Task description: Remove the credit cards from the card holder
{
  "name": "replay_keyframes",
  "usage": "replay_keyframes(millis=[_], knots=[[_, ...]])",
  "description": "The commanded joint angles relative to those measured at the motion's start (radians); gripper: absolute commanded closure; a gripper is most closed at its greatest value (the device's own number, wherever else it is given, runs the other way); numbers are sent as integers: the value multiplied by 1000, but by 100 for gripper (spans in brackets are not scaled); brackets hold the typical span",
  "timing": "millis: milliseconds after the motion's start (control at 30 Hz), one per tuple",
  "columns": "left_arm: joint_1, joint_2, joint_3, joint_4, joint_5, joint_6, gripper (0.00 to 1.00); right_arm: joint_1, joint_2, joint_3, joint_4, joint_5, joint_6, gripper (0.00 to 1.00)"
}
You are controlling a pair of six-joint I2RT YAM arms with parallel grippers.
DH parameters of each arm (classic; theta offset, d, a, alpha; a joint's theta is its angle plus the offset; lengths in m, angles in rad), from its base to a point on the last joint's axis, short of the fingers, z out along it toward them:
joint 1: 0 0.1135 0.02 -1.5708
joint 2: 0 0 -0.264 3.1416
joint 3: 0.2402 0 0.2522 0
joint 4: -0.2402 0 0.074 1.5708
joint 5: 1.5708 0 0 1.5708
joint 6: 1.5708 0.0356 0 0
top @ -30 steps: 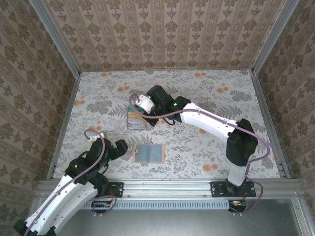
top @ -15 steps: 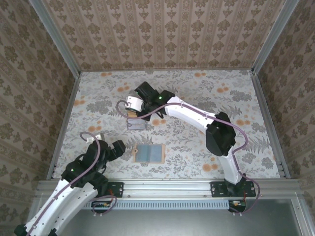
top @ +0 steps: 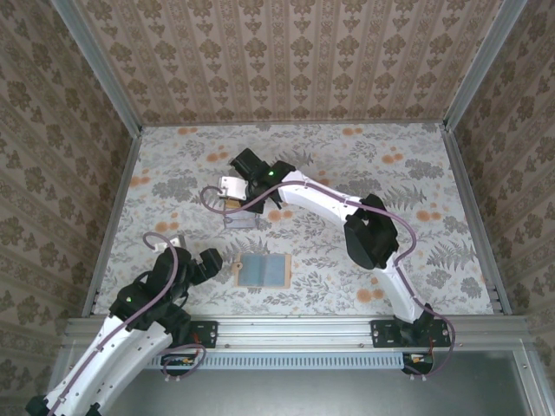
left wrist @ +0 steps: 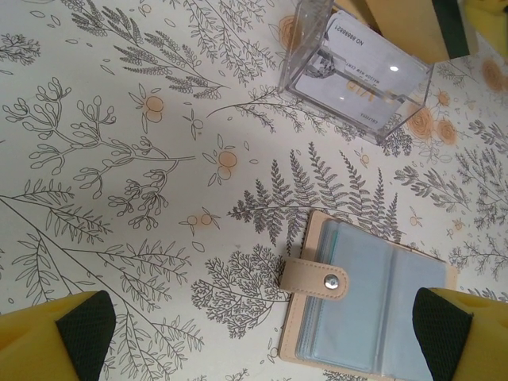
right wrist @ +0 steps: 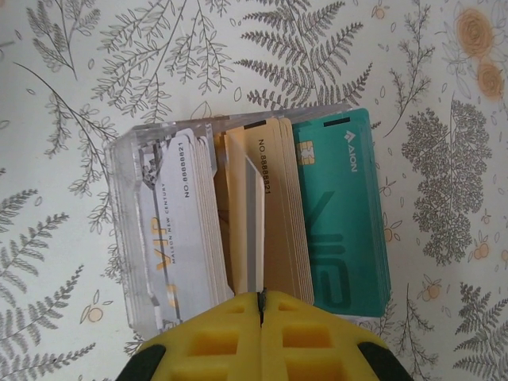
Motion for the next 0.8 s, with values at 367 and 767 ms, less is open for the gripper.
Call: replay_keyframes(millis=[367, 767], knots=[[11, -9, -12, 11, 17, 13, 0, -5, 61, 75, 23, 66, 11, 81], [12, -3, -26, 63, 71, 46, 0, -7, -112, -93, 118, 49, 262, 68]])
